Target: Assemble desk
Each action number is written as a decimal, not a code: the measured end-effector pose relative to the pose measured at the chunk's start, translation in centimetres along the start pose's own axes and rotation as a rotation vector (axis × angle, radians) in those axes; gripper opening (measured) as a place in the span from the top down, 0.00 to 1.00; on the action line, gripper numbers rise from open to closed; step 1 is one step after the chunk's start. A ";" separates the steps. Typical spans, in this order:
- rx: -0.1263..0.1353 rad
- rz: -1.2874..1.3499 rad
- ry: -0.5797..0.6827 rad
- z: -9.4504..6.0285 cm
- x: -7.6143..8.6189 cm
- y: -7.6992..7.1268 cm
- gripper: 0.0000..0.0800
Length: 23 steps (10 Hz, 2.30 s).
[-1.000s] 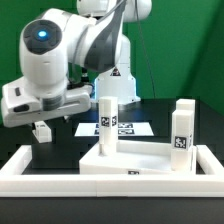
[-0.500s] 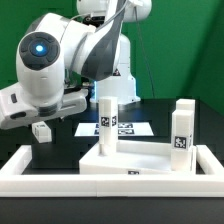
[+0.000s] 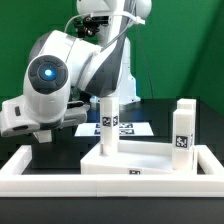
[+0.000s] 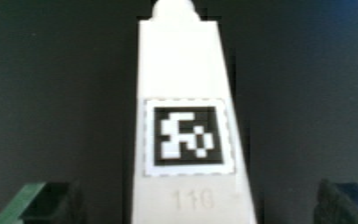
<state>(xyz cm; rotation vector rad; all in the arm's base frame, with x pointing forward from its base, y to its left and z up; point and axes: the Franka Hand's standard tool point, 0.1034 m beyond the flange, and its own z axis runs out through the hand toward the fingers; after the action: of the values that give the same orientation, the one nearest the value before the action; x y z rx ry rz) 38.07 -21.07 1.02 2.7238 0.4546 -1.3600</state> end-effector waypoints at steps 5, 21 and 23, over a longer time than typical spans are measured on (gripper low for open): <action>0.002 0.001 0.001 0.0 0.0 0.1 0.45; 0.052 -0.015 0.063 -7.0 -4.8 0.0 0.64; 0.046 -0.013 0.169 -8.1 -4.3 0.1 0.64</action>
Offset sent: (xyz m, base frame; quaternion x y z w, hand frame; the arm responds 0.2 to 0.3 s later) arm 0.0000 0.0000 0.0000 0.0000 0.0000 0.0000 1.0000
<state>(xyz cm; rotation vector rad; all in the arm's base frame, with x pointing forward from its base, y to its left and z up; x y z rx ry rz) 41.91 -20.67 9.29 2.8915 0.4570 -1.1617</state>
